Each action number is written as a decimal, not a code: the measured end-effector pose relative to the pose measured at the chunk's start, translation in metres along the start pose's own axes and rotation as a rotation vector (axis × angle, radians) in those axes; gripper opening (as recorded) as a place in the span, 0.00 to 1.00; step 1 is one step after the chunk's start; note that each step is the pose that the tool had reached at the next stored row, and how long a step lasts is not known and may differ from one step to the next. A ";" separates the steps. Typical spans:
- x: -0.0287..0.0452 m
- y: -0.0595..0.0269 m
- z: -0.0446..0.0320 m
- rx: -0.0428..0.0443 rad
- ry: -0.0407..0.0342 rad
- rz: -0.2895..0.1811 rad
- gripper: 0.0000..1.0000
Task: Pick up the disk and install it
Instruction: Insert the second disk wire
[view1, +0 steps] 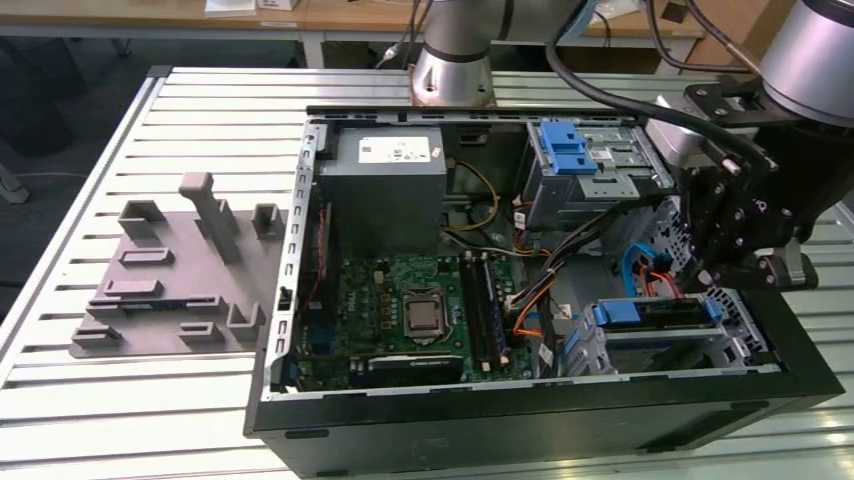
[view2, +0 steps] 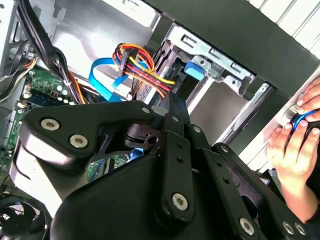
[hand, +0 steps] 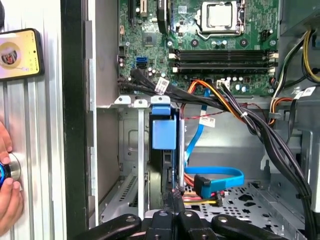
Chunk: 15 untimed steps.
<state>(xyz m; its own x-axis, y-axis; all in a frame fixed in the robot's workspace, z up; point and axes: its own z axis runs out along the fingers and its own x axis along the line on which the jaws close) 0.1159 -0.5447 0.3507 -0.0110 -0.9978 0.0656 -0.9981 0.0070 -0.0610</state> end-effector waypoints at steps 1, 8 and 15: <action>0.0001 0.0012 -0.0006 0.0000 -0.0001 0.000 0.11; 0.0005 0.0061 -0.0113 0.0000 -0.0003 0.000 0.11; -0.0014 0.0113 -0.0182 -0.0003 -0.0004 0.000 0.11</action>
<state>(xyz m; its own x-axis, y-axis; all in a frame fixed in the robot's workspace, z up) 0.1036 -0.5420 0.3681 -0.0108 -0.9978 0.0652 -0.9981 0.0069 -0.0607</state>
